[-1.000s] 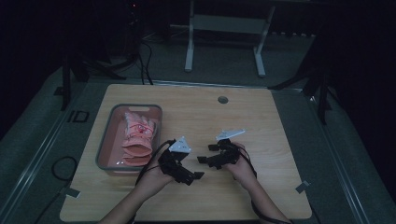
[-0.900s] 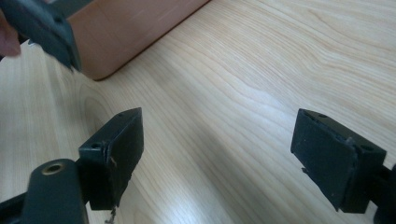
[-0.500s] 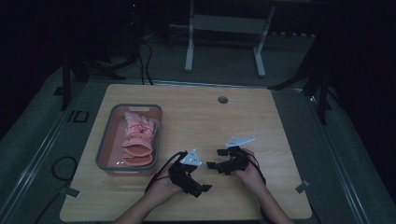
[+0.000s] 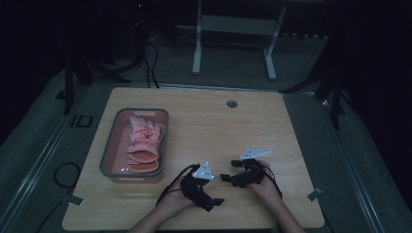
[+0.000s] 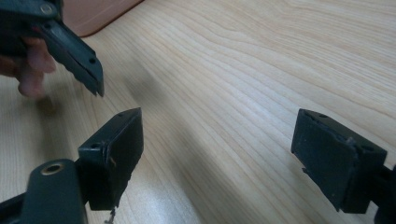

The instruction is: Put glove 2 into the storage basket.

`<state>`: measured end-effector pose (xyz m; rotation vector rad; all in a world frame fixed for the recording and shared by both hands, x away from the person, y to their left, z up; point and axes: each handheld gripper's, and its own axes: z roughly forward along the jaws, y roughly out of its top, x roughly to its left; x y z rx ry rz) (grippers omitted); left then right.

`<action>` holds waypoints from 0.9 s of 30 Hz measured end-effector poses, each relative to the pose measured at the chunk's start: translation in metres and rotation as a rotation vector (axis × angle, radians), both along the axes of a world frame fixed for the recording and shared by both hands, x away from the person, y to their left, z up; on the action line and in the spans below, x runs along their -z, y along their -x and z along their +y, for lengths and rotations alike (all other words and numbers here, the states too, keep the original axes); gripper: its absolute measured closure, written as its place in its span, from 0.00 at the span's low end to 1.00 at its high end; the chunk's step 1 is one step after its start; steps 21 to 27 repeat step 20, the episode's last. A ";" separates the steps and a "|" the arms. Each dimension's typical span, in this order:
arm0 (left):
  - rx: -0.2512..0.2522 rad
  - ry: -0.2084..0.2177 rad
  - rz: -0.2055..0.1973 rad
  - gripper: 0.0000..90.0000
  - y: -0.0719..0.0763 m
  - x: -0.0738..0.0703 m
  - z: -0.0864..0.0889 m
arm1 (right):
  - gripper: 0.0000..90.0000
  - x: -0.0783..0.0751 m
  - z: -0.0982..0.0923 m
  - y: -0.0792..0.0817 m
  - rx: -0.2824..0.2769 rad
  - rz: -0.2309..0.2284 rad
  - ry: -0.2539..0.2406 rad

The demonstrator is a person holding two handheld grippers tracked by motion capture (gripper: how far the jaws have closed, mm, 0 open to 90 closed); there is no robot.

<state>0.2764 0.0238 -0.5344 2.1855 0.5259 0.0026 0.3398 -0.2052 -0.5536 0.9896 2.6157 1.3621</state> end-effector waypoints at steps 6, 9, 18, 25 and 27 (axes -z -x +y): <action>0.001 -0.005 -0.005 0.02 0.000 0.009 -0.001 | 0.19 0.003 -0.005 0.001 0.019 -0.012 -0.015; 0.001 0.002 0.007 0.02 -0.001 0.013 0.000 | 0.18 0.003 -0.006 0.001 0.022 -0.020 -0.015; -0.012 0.030 -0.001 0.02 0.000 0.014 0.005 | 0.18 0.005 -0.008 0.001 0.034 -0.029 -0.010; -0.012 0.025 0.001 0.02 0.000 0.015 0.005 | 0.18 0.005 -0.008 0.001 0.035 -0.031 -0.011; -0.012 0.025 0.001 0.02 0.000 0.015 0.005 | 0.18 0.005 -0.008 0.001 0.035 -0.031 -0.011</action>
